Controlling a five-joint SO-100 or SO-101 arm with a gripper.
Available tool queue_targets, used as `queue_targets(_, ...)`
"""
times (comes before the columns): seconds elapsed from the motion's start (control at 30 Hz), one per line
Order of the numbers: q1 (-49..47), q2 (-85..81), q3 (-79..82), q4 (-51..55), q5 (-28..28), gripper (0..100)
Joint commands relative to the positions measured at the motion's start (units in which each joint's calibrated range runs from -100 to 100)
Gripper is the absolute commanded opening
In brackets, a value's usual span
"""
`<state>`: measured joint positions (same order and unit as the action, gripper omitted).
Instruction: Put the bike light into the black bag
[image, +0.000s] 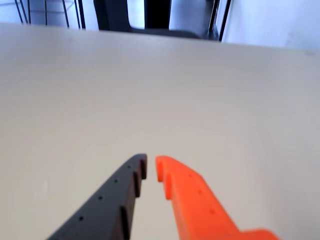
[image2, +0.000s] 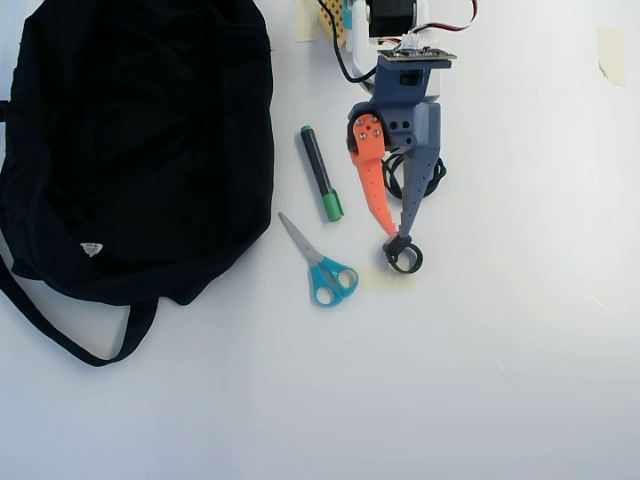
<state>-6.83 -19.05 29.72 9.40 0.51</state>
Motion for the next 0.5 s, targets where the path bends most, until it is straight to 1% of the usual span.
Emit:
queue_targets(0.0, 0.18, 3.37, -8.51, -1.13, -0.04, 2)
queue_targets(0.17, 0.4, 8.43, -15.07, -0.62, 0.01, 2)
queue_targets(0.47, 1.6, 13.58, -21.36, -0.62, 0.01, 2)
